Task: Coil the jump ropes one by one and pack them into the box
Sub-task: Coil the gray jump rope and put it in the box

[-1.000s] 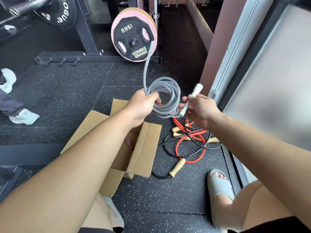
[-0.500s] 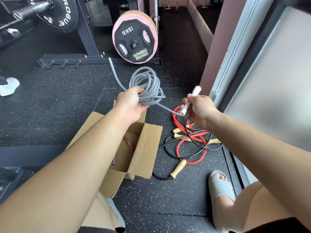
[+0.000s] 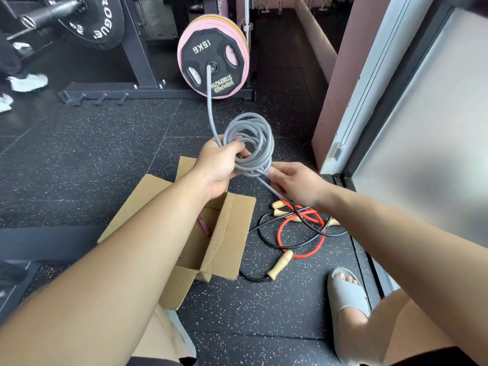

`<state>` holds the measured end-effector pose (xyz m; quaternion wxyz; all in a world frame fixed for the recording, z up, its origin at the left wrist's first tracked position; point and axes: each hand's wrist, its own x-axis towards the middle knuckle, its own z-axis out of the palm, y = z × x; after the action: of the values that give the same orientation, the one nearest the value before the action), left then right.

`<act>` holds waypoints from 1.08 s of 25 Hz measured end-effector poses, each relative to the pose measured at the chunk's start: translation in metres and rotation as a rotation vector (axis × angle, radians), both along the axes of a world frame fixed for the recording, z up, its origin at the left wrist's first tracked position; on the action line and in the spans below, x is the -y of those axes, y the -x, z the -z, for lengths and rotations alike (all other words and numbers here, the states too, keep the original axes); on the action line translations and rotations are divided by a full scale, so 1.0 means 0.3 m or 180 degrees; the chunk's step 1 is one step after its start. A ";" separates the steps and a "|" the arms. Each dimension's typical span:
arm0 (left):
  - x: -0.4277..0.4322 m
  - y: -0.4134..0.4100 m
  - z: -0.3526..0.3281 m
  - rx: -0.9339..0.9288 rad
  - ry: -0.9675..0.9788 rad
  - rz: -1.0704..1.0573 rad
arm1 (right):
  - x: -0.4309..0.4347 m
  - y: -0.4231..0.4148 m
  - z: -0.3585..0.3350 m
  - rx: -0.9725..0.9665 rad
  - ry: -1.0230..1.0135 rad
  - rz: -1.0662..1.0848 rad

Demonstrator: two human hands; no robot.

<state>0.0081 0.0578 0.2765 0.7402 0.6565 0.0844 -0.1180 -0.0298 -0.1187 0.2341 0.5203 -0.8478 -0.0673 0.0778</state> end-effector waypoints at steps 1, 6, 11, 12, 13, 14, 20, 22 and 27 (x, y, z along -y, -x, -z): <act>0.002 0.001 0.001 0.0051 -0.0004 0.0039 | -0.002 0.009 0.000 0.0067 0.0092 -0.0112; -0.014 -0.005 -0.002 0.0176 -0.0177 0.0203 | 0.030 0.009 -0.014 0.0036 -0.0241 -0.0381; -0.040 -0.014 -0.029 0.0679 -0.1099 -0.0146 | 0.016 0.003 0.013 0.0081 -0.0617 -0.0482; -0.055 -0.024 -0.029 0.0731 -0.1241 -0.0185 | 0.016 -0.003 0.009 0.0044 -0.0797 -0.0440; -0.068 -0.029 -0.033 0.0704 -0.1281 -0.0145 | 0.018 -0.008 -0.001 -0.0040 -0.0949 -0.0422; -0.077 -0.033 -0.036 0.0602 -0.1209 -0.0030 | 0.021 -0.012 -0.009 -0.0124 -0.0998 -0.0420; -0.064 0.009 -0.020 -0.0109 -0.0641 0.1169 | 0.000 -0.009 -0.016 -0.0268 -0.1011 -0.0338; -0.031 0.040 -0.003 -0.0155 -0.0558 0.1445 | -0.015 -0.005 -0.023 -0.0257 -0.1154 -0.0122; 0.024 0.048 -0.011 0.0039 -0.0966 0.1132 | -0.067 0.027 -0.030 0.0405 -0.1313 0.0246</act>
<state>-0.0063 0.0505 0.2797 0.6011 0.7656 -0.0204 -0.2284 -0.0380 -0.0987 0.2433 0.6801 -0.7285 -0.0819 -0.0113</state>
